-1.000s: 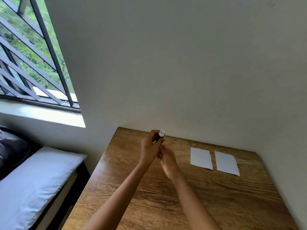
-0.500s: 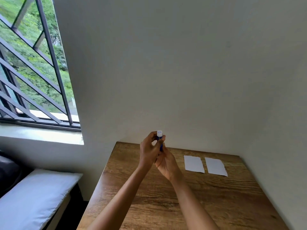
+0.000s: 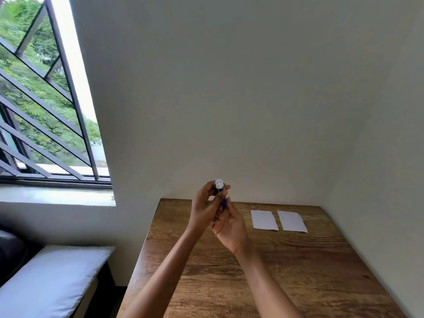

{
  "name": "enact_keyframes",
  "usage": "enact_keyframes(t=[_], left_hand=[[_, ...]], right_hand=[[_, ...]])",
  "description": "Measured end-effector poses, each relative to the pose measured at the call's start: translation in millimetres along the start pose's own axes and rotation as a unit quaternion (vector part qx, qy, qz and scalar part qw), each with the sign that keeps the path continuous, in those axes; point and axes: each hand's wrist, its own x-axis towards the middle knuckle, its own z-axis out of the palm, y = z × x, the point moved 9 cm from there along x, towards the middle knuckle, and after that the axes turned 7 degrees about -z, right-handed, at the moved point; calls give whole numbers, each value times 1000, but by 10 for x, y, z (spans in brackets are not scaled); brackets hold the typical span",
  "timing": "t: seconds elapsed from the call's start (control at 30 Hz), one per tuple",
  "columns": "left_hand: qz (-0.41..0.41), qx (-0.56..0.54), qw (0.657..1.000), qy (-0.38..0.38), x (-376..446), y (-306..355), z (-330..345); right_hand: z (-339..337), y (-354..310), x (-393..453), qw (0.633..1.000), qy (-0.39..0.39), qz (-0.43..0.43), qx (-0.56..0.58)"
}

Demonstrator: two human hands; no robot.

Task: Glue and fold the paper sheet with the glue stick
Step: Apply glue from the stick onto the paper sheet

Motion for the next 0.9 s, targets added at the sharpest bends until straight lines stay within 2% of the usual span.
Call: enact_keyframes(t=[0.1,0.2,0.3,0.5,0.67,0.9], left_hand=[[8,23,999,-38,-23,85,72],[10,15,1000,-6,-54,99,8],[13,17,1000,10,-101,76,-27],[86,119,987,-68,-248,141,220],[71,117,990,-43,-257,42,102],[80,151,983,-67,-387,-124,181]], right_hand=[[31,-51,-45,1000,22,9,-15],[118,-39,-98,1000,-14,11,-8],[34,-32,-138,1000,-9,7,17],[-133,-11,-241,1000,26,4,3],[-179,39,-286,1000,-5,9,27],[-369,141,-366,998,58,28,1]])
